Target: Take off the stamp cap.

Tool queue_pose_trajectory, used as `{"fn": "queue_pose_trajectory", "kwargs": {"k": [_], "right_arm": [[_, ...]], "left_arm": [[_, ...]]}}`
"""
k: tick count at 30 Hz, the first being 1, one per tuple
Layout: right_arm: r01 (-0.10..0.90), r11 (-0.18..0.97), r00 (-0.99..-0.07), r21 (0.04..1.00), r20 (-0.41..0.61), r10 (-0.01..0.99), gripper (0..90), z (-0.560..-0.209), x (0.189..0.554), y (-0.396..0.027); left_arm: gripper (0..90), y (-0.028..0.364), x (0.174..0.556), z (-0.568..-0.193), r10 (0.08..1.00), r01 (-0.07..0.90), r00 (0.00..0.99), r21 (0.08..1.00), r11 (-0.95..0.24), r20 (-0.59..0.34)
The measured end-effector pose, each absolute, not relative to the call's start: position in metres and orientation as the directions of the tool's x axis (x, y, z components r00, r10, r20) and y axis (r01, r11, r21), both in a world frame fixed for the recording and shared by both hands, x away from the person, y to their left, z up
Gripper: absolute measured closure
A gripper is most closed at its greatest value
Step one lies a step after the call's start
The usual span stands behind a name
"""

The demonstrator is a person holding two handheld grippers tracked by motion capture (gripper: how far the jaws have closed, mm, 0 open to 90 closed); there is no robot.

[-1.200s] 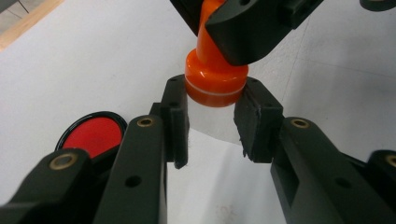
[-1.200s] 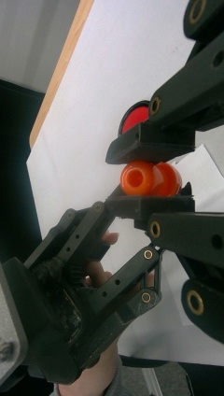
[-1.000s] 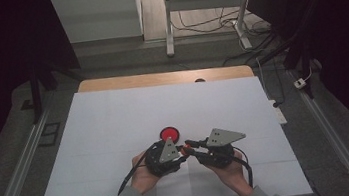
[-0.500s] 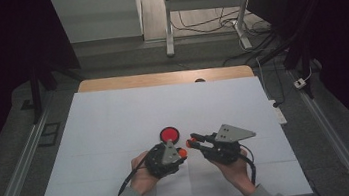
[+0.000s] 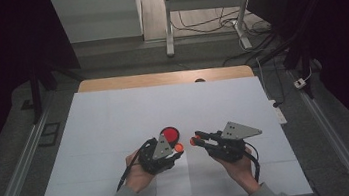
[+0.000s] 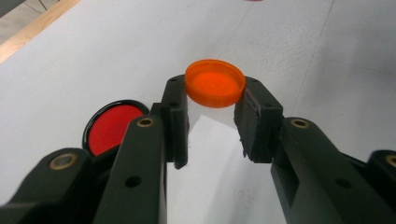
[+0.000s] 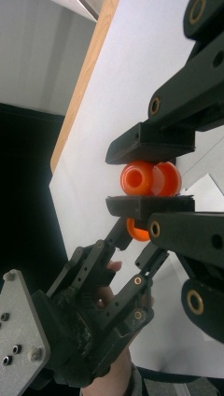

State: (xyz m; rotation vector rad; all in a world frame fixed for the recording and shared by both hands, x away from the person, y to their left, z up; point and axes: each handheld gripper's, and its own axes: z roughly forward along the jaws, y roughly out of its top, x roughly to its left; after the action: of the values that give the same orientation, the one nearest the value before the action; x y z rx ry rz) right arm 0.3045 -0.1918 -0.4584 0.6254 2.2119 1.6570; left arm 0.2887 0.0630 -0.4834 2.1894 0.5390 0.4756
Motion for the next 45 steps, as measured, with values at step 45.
{"fn": "queue_pose_trajectory", "kwargs": {"k": [45], "right_arm": [[0.167,0.257,-0.853,0.952,0.008,0.522,72.5,-0.462,0.308,-0.194]], "left_arm": [[65.6,0.168,0.27,-0.491,0.678,0.378,0.735,0.82,-0.429,0.016]]}}
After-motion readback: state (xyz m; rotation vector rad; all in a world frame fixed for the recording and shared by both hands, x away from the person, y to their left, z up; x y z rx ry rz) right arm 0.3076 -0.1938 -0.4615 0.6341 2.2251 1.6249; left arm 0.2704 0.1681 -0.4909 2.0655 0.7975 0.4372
